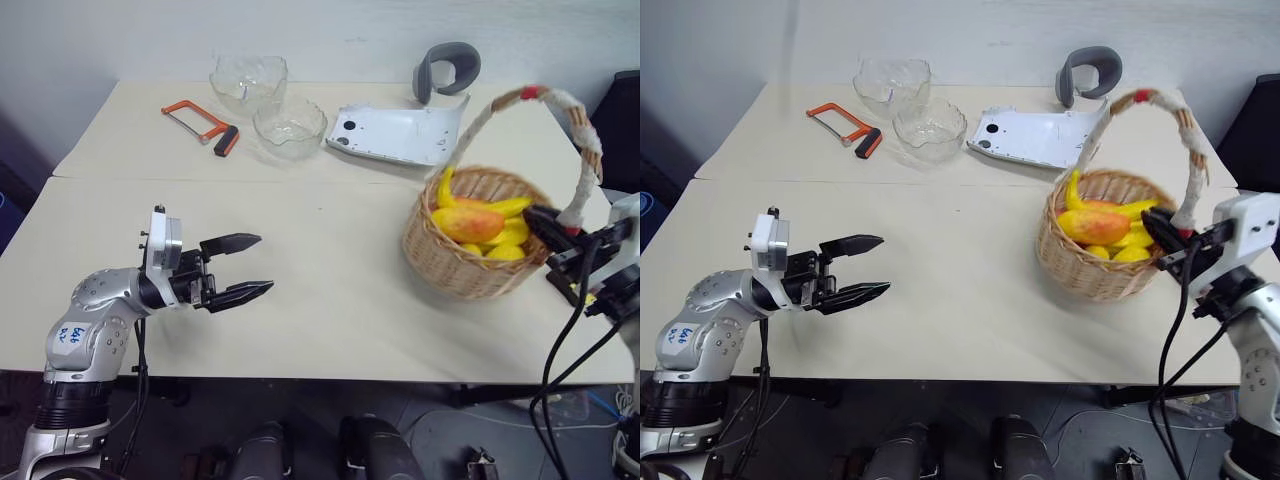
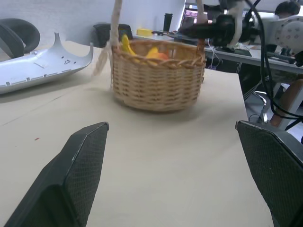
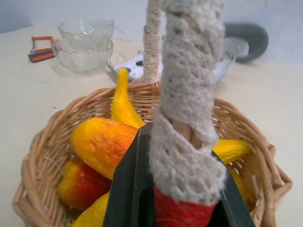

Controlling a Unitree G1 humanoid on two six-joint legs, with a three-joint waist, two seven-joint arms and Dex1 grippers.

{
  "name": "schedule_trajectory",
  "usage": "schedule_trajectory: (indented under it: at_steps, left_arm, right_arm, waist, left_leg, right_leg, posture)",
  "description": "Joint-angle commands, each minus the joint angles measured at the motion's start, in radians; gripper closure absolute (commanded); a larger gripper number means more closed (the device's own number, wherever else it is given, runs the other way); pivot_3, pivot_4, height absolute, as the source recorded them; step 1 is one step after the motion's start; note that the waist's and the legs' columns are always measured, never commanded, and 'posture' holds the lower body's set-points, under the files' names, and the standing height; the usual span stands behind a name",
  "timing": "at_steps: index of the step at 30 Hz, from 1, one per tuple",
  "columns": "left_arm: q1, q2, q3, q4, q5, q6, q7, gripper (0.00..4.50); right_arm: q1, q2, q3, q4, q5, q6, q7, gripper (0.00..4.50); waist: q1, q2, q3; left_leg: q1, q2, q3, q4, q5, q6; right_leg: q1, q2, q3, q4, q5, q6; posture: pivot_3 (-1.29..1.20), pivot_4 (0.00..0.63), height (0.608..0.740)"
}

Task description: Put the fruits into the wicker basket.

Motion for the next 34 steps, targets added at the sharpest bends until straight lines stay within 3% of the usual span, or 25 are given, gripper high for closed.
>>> schedule_trajectory:
  at_steps: [1,10,15,19,23,28,32,34]
  left_arm:
    - [0.009,0.023,0.027,-0.018,0.006,-0.020,-0.016,0.00]
    - [0.115,0.089,0.063,-0.016,0.050,-0.050,-0.045,0.00]
    - [0.190,0.092,0.053,-0.022,0.139,-0.131,-0.021,0.00]
    - [0.293,0.101,0.103,-0.078,0.143,-0.135,0.008,0.00]
    - [0.362,0.095,0.116,-0.026,0.240,-0.238,0.055,0.00]
    - [0.351,0.055,0.120,0.038,0.339,-0.375,0.159,0.00]
    - [0.407,0.025,0.090,-0.033,0.404,-0.418,0.227,0.00]
    - [0.420,0.019,0.089,-0.052,0.408,-0.425,0.240,0.00]
  right_arm:
    - [0.015,-0.008,-0.011,0.011,0.003,-0.066,0.014,3.05]
    - [0.150,-0.092,-0.155,-0.062,0.135,-0.104,0.151,0.02]
    - [0.297,-0.167,-0.254,-0.021,0.096,-0.168,0.260,0.02]
    - [0.457,-0.228,-0.235,0.121,-0.043,-0.389,0.470,0.02]
    - [0.495,-0.234,-0.080,0.173,-0.131,-0.607,0.626,0.02]
    - [0.426,-0.200,0.188,0.122,-0.209,-0.739,0.676,0.02]
    - [0.258,-0.085,0.400,0.158,-0.273,-0.784,0.608,0.02]
    - [0.215,-0.047,0.446,0.193,-0.301,-0.803,0.579,0.02]
  waist:
    - [0.001,0.000,0.000]
    - [0.006,0.000,0.000]
    - [0.007,0.000,0.000]
    - [0.006,-0.001,0.000]
    - [0.000,-0.001,-0.001]
    - [0.004,-0.001,-0.001]
    - [0.004,-0.003,-0.002]
    - [0.003,-0.004,-0.002]
  left_leg:
    - [0.000,0.000,0.000,0.000,0.000,0.000]
    - [0.000,0.000,-0.001,-0.001,-0.002,0.003]
    - [0.000,0.000,-0.001,0.000,-0.003,0.005]
    - [0.001,0.000,-0.001,-0.001,-0.003,0.005]
    - [0.002,0.000,0.000,-0.001,-0.003,0.005]
    - [0.004,0.001,0.000,-0.001,-0.002,0.004]
    - [0.003,0.001,0.000,-0.001,-0.003,0.004]
    - [0.003,0.001,0.000,-0.001,-0.003,0.003]
  right_leg:
    - [0.000,0.000,0.000,0.000,0.000,0.000]
    - [0.000,0.000,0.000,0.000,0.000,0.000]
    - [0.001,0.000,0.000,-0.001,0.000,0.000]
    - [0.001,0.000,0.000,-0.002,0.000,0.000]
    - [0.002,0.000,0.000,-0.002,0.000,0.000]
    - [0.002,0.000,0.000,-0.001,0.000,0.000]
    - [0.002,0.000,0.000,-0.001,0.000,0.000]
    - [0.002,0.000,0.000,-0.001,0.000,0.000]
  posture:
    - [0.00,0.150,0.740]
    - [0.00,0.150,0.740]
    - [0.00,0.150,0.740]
    - [0.00,0.150,0.740]
    - [0.00,0.150,0.740]
    - [0.00,0.150,0.740]
    - [0.00,0.150,0.740]
    - [0.00,0.150,0.740]
